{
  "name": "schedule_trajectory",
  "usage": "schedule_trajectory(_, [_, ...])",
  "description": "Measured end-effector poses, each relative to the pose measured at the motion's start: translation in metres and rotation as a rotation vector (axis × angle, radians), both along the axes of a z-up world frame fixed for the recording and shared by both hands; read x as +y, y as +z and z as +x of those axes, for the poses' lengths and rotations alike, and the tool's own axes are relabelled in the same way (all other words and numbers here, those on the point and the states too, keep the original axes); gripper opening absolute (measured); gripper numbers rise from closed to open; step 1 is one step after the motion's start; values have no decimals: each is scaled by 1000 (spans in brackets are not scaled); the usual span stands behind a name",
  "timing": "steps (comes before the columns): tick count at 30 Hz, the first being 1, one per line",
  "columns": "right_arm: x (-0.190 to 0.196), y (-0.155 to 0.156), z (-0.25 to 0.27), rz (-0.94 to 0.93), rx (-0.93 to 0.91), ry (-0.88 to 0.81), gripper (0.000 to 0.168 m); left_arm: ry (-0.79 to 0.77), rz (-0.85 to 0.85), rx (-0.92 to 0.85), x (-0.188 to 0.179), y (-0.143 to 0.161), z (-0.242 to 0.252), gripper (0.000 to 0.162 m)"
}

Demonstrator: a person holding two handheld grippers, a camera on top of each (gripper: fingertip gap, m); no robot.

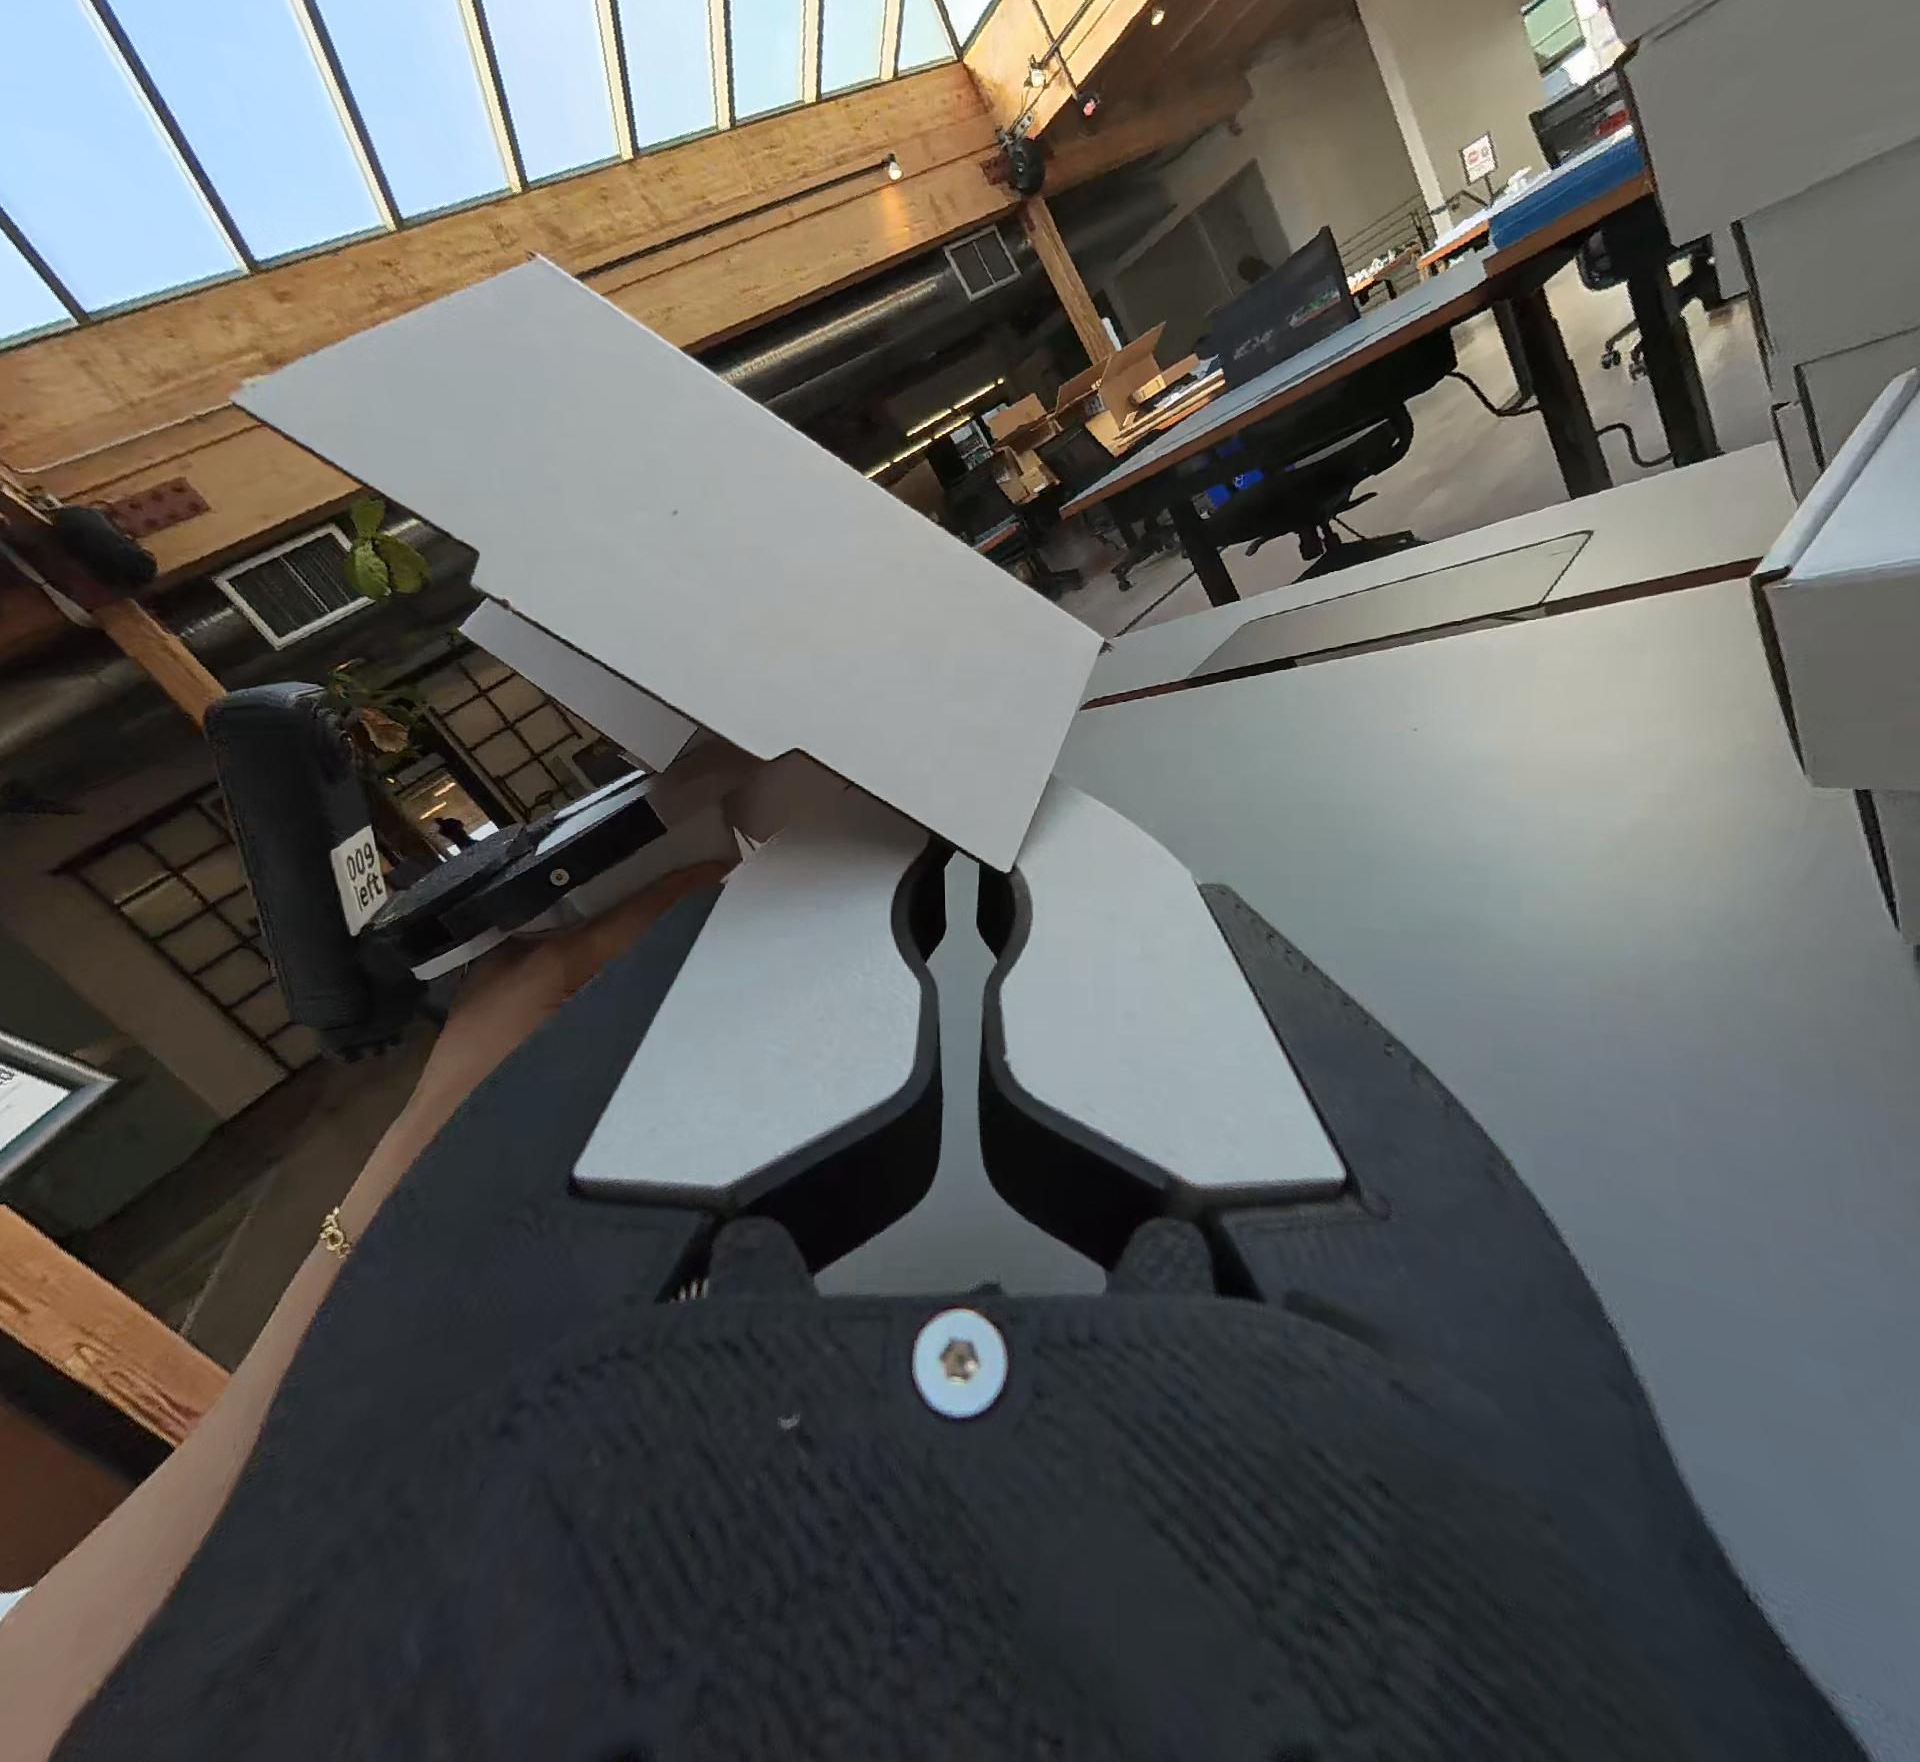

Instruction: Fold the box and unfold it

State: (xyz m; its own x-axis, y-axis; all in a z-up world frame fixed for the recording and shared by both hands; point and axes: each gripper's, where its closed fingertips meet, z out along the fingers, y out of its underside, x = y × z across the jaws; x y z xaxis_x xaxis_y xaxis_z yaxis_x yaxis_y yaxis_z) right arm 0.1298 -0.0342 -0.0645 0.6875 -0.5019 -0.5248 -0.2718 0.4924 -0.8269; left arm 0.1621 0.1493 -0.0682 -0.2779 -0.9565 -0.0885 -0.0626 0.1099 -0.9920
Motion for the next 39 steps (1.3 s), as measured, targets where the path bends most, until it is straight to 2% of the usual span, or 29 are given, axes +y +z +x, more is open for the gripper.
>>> schedule_trajectory(10, [-11, 1, 2, 343, 290, 121, 0, 70, 176, -187, -9, 20, -12, 11])
schedule_trajectory(12, [-15, -3, 6, 364, 299, 78, 0, 98, 188, -189, -9, 19, -13, 11])
schedule_trajectory(15, [-28, -16, 14, 198, 238, -135, 0, 110, 166, -148, -13, 12, -13, 10])
schedule_trajectory(20, [-37, -7, 13, -50, 64, -329, 0, 120, 115, -104, -15, 2, -13, 11])
schedule_trajectory(25, [-43, 0, 11, -200, -85, -506, 0, 110, 82, -96, -18, 3, -15, 11])
schedule_trajectory(30, [-36, -4, 13, -53, 19, -426, 0, 115, 62, -92, -17, 0, -15, 11])
schedule_trajectory(35, [-27, -28, 18, 20, 233, -317, 0, 142, 6, -143, -11, 8, -17, 8])
schedule_trajectory(39, [-13, -48, 16, 11, 311, -180, 0, 151, -39, -142, -4, 12, -16, 7])
